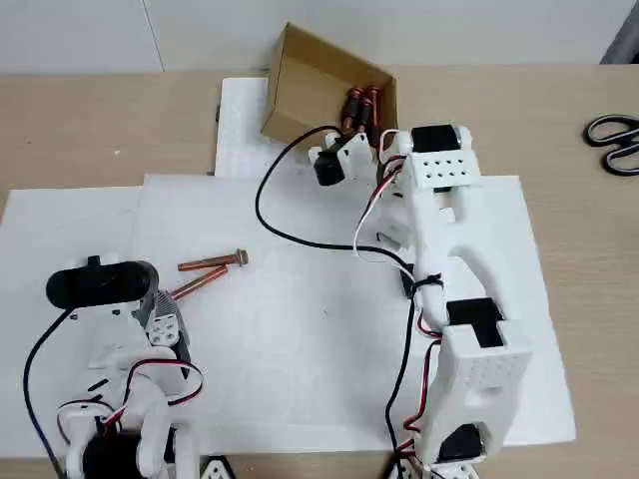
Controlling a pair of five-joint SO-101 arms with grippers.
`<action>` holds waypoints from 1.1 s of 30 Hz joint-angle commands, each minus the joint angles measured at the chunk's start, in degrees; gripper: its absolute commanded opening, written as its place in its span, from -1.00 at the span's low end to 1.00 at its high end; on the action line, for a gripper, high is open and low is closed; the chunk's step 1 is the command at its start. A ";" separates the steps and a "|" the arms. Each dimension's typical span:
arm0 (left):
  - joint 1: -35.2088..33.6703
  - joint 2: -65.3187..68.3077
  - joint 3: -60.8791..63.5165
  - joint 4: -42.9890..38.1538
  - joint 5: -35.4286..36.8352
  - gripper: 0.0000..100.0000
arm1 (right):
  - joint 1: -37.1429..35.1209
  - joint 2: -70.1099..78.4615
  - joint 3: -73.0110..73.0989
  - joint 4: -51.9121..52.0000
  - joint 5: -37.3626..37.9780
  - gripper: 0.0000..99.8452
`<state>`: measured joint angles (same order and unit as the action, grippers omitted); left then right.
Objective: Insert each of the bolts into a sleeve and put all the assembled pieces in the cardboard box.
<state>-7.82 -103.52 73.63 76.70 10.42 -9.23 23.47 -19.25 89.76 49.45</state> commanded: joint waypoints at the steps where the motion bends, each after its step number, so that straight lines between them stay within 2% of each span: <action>1: -0.09 -0.53 -1.98 -0.26 -0.44 -0.99 | 1.01 0.40 -0.26 -2.15 3.25 -0.42; 16: -0.09 -0.53 -2.07 -0.26 -0.53 -0.99 | 4.09 8.31 -0.53 -8.66 8.62 -0.42; 33: -0.18 -0.53 -2.07 -0.26 -0.53 -0.99 | 0.13 6.29 -2.99 -8.22 8.53 -0.41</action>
<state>-7.82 -103.52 73.63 76.70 10.42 -8.26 32.26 -19.60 81.58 57.63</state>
